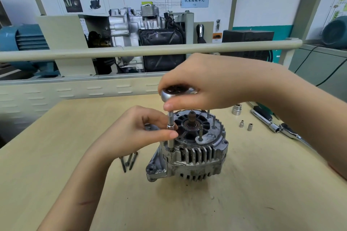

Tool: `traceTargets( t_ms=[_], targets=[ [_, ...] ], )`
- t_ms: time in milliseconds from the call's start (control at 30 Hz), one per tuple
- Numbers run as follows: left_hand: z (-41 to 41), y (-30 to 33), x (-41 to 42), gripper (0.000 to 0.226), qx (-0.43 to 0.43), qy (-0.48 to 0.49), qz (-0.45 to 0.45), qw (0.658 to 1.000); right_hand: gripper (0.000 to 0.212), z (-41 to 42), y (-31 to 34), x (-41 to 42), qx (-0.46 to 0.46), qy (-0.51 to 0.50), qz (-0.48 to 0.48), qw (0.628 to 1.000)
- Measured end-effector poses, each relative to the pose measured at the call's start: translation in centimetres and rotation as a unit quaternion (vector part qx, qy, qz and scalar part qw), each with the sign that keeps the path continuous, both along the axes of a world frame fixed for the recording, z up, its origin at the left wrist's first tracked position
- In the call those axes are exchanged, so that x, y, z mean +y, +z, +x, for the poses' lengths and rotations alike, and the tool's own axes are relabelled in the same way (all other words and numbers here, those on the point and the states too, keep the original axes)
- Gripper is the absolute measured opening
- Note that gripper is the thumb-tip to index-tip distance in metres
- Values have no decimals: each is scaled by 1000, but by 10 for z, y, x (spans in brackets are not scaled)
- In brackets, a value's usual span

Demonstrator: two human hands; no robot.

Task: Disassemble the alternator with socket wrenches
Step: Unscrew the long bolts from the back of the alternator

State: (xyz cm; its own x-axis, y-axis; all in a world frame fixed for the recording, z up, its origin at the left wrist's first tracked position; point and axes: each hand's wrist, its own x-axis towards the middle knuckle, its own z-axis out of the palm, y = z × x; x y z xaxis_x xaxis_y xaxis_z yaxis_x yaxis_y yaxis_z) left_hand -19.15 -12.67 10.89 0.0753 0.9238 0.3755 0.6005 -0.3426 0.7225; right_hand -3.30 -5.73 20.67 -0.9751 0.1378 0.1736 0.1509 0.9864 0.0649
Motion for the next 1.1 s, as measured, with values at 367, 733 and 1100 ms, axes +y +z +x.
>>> traceTargets(
  t_ms=[367,733,1100],
  targets=[
    [4,0,1,22,1,33,18,999,37,-2,-1,6,3,-12,-12,1000],
    [7,-1,2,31,18,54,41,998,60,-4,-1,3,18,-25,24,999],
    [5,1,0,2,-32,-9,1,999,33,-1,-2,8,15,12,-22,1000]
  ],
)
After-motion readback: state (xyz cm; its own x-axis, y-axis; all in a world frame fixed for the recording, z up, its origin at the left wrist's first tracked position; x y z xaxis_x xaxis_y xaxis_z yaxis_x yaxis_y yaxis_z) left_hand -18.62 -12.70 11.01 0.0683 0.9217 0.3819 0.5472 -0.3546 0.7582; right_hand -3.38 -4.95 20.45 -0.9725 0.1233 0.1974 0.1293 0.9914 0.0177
